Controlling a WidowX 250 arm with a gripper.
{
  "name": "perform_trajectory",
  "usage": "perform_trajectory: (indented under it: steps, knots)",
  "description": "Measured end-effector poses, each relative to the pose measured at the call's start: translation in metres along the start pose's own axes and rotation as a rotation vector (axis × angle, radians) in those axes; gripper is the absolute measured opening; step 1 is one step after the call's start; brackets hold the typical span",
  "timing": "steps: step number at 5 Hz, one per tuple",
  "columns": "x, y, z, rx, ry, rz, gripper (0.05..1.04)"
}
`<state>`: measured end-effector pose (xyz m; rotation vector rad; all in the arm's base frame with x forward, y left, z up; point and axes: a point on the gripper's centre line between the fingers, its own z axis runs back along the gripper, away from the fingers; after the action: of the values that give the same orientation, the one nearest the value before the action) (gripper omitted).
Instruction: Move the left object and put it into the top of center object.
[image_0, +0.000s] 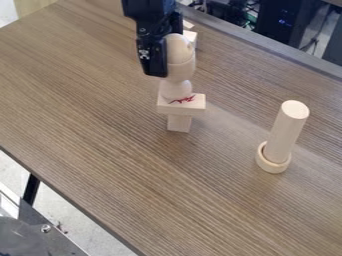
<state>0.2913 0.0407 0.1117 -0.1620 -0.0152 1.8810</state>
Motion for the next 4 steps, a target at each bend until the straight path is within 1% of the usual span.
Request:
perform_trajectory:
  steps: [3, 4]
  knots:
    - [-0.0099, 0.0019, -0.0033, -0.006, -0.004, -0.018, 0.883]
    - [-0.0087, 0.0023, -0.0067, 0.001, -0.016, -0.022, 0.93]
